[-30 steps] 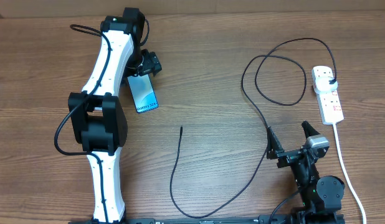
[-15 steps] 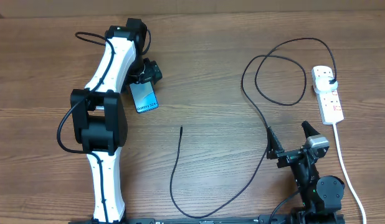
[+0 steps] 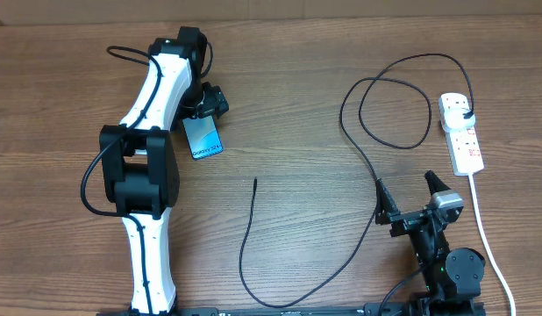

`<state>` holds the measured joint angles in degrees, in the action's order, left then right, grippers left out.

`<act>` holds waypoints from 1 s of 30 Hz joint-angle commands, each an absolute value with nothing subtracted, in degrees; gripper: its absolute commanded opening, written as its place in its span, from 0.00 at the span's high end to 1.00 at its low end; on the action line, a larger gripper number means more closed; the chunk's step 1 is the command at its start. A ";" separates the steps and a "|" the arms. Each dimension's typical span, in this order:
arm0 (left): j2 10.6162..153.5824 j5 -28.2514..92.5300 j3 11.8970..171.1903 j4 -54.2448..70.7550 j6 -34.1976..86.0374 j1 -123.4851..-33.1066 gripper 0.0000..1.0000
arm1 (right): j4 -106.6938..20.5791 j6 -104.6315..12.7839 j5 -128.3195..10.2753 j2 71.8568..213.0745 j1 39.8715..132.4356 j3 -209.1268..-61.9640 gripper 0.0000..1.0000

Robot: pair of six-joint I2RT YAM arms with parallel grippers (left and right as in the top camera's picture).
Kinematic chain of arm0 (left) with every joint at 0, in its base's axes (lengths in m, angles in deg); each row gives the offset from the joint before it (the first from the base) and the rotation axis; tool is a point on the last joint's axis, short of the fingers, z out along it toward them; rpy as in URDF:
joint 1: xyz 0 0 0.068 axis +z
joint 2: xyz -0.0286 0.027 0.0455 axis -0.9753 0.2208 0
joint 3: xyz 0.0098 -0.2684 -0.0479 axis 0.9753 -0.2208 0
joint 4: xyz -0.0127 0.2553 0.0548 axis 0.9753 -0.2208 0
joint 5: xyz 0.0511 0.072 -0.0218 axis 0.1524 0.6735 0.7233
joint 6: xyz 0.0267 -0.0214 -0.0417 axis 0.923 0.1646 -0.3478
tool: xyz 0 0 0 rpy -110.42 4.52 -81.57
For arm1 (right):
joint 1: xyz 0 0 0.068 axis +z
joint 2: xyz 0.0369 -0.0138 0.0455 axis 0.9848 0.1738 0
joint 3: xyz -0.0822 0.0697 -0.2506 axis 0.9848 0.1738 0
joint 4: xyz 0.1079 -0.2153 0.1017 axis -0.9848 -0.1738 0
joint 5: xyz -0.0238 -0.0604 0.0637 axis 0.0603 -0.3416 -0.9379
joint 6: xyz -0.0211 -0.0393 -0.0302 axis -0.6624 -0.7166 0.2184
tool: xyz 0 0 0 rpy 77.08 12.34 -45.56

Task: Plug charger to phone and switch on socket
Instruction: 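Lower the left gripper onto the phone and align with its sides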

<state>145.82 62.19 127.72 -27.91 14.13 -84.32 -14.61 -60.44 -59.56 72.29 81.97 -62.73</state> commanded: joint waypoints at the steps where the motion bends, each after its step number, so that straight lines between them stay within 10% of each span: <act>1: 146.11 62.91 125.42 -26.79 13.73 -83.97 0.00 | -14.39 -60.26 -59.36 71.86 82.27 -62.12 0.00; 30: 146.11 62.72 119.39 -20.69 13.71 -84.14 0.00 | -14.39 -60.26 -59.36 71.86 82.27 -62.12 0.00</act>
